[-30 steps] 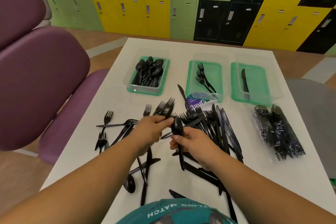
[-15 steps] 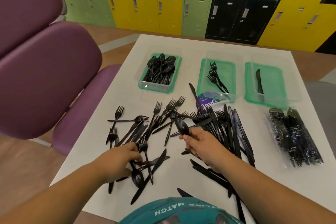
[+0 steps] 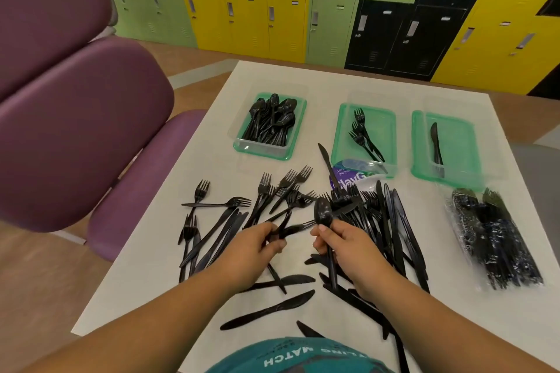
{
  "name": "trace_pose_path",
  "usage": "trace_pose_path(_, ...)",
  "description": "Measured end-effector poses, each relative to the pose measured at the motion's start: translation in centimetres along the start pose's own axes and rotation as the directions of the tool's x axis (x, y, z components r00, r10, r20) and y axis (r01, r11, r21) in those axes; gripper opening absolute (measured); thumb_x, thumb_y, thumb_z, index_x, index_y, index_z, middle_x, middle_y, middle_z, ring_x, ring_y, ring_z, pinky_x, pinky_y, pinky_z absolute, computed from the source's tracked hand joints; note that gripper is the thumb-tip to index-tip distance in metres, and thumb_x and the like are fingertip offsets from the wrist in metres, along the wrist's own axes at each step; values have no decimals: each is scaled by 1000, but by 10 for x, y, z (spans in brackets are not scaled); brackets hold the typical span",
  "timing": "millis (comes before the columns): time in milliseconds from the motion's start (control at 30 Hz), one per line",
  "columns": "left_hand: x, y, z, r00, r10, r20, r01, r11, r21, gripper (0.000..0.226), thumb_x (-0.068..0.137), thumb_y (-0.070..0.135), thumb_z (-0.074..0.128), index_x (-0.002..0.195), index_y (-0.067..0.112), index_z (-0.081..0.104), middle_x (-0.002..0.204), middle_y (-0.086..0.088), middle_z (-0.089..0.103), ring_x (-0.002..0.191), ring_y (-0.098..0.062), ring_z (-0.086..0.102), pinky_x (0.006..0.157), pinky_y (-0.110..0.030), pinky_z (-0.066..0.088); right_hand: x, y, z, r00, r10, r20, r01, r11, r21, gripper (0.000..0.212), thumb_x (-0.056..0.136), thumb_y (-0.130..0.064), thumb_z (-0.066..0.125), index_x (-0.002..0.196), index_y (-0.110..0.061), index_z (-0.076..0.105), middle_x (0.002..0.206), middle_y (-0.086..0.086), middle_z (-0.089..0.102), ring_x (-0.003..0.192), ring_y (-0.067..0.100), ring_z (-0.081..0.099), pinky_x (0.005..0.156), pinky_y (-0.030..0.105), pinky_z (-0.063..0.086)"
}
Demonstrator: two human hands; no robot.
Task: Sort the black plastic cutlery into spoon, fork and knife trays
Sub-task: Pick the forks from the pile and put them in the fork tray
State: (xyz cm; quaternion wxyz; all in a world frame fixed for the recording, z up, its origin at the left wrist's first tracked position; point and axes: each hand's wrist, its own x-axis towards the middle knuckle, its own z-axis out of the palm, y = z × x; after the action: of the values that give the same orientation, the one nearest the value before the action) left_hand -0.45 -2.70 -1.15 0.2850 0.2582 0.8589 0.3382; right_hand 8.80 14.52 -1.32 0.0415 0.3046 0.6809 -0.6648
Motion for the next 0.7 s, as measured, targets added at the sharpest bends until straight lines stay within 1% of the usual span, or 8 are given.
trace_pose_path(133,8,25,11,987,-155,-35,139,950,-278,21,98,30,46,88,20,61,77,8,61,79,-12,56,70,-22,41,0,-8,13,998,58,-21,-54,988,147,22,96,-31,53,95,-26,74,98,-4,68,103,13,59,90,34,45)
trace_pose_path(200,11,35,17,974,-227,24,214,872,-441,20,100,28,41,97,20,59,81,4,66,80,-12,60,80,-28,49,1,-12,19,998,69,-9,-65,974,218,21,95,-33,54,101,-29,73,102,-9,71,105,11,60,93,35,43)
trace_pose_path(267,14,41,22,965,-240,110,257,760,-597,22,102,26,38,111,19,57,99,-7,69,91,-20,67,88,-40,55,2,-14,23,998,66,2,-65,970,235,22,96,-31,53,104,-25,72,87,-12,72,88,7,64,80,28,48)
trace_pose_path(333,15,46,24,959,-231,162,278,680,-678,24,102,25,36,117,18,54,107,-11,68,93,-24,68,82,-39,57,4,-16,24,998,56,29,-61,979,194,23,98,-27,50,100,-15,70,68,-9,67,64,6,62,64,25,49)
trace_pose_path(433,18,49,24,957,-214,197,289,620,-730,23,102,23,38,118,13,52,84,-4,62,67,-17,61,70,-35,56,6,-21,22,995,58,75,-66,992,109,27,101,-28,43,90,-14,63,63,-3,51,53,8,47,56,24,43)
trace_pose_path(567,42,45,-3,959,-224,173,282,701,-655,19,101,9,34,105,15,51,74,-2,50,57,-11,42,58,-25,44,14,-24,3,997,81,-13,-81,997,-10,23,101,-38,37,103,-35,59,101,-7,62,87,4,56,80,25,44)
trace_pose_path(633,69,42,-30,968,-241,64,230,765,-602,21,98,2,35,103,14,51,83,-4,55,64,-13,46,64,-29,45,19,-23,-11,990,133,-46,-131,990,48,26,101,-38,37,104,-34,63,107,-5,64,91,11,58,85,30,45)
trace_pose_path(700,101,39,-58,965,-260,-43,197,821,-536,25,96,0,38,103,16,55,92,-7,57,75,-19,51,79,-38,48,20,-22,-19,983,170,-75,-164,983,76,30,101,-35,37,103,-29,66,104,-1,67,86,14,58,76,29,44)
